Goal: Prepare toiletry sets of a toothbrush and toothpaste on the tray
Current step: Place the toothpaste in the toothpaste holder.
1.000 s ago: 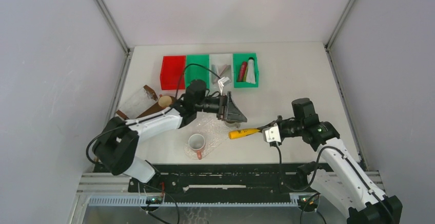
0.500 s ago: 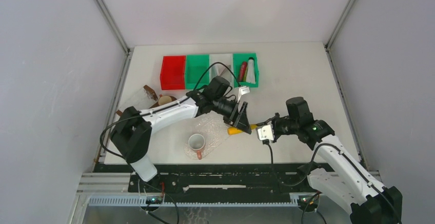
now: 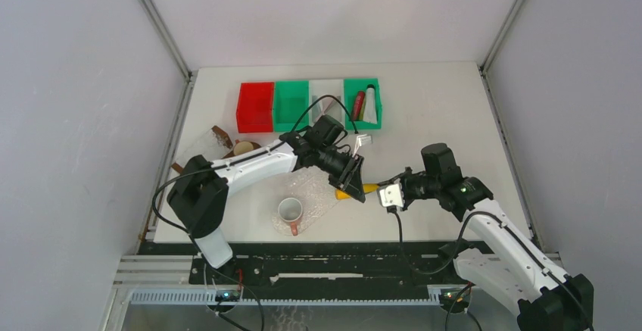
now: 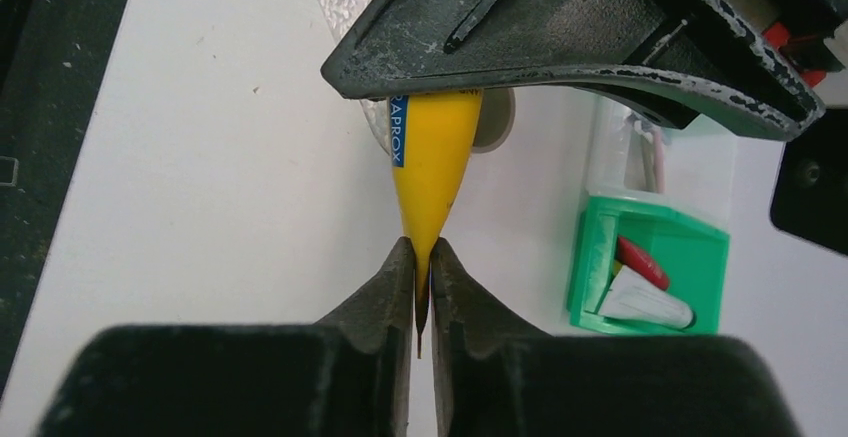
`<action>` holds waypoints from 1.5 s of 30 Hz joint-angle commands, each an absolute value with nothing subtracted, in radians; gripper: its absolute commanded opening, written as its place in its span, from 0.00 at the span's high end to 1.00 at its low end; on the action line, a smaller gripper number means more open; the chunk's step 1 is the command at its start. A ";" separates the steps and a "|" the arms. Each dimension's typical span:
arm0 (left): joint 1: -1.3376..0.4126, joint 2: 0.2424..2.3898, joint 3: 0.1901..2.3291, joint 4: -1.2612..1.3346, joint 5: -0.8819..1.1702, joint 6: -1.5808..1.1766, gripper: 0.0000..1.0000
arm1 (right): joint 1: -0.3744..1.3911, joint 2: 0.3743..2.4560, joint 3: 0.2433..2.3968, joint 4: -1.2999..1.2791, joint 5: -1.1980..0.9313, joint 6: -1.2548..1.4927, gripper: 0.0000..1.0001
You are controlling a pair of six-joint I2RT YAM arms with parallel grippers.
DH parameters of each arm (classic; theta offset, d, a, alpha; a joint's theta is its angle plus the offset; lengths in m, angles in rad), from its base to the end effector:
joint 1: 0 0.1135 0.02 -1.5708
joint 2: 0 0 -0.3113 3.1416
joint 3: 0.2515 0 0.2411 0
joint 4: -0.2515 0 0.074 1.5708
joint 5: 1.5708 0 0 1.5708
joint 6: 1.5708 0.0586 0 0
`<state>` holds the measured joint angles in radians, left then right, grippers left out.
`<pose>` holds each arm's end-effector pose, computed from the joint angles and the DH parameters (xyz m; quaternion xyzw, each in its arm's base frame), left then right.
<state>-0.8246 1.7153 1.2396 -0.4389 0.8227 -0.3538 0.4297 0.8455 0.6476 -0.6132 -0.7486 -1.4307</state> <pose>0.2192 -0.3004 0.2777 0.3277 0.8137 -0.4788 0.0352 0.1059 0.0924 0.2746 -0.7741 0.4080 0.1323 0.4657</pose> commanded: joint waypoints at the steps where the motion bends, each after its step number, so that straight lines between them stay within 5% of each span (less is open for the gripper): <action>1: -0.828 1.678 1.278 -0.422 0.815 -0.330 0.90 | 0.432 0.835 0.652 -0.579 -0.816 -1.408 0.77; 5: -0.828 1.620 1.223 -0.356 0.758 -0.351 0.92 | 0.414 0.815 0.653 -0.551 -0.868 -1.321 0.49; 9: -0.828 1.520 1.115 -0.193 0.681 -0.405 0.93 | 0.372 0.801 0.702 -0.542 -0.952 -1.139 0.39; 17: -0.840 1.250 0.835 0.139 0.264 -0.455 0.94 | 0.255 0.793 0.774 -0.409 -1.144 -0.700 0.34; 21: -0.912 1.156 0.752 0.243 0.019 -0.412 0.94 | 0.179 0.795 0.732 -0.114 -1.211 -0.283 0.33; 24: -1.002 1.124 0.734 0.277 -0.211 -0.344 0.94 | 0.147 0.803 0.654 0.156 -1.154 0.127 0.24; 29: -1.094 1.126 0.716 0.348 -0.481 -0.290 0.94 | 0.160 0.850 0.635 0.243 -1.025 0.448 0.13; 45: -1.293 1.308 0.843 0.419 -0.724 -0.030 0.94 | 0.244 0.908 0.581 0.296 -0.882 0.694 0.16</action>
<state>-1.2594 1.2930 0.7444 0.2993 -0.6498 -0.1196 0.2234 0.9024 0.5766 0.2523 -0.9211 0.6605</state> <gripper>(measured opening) 0.355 0.857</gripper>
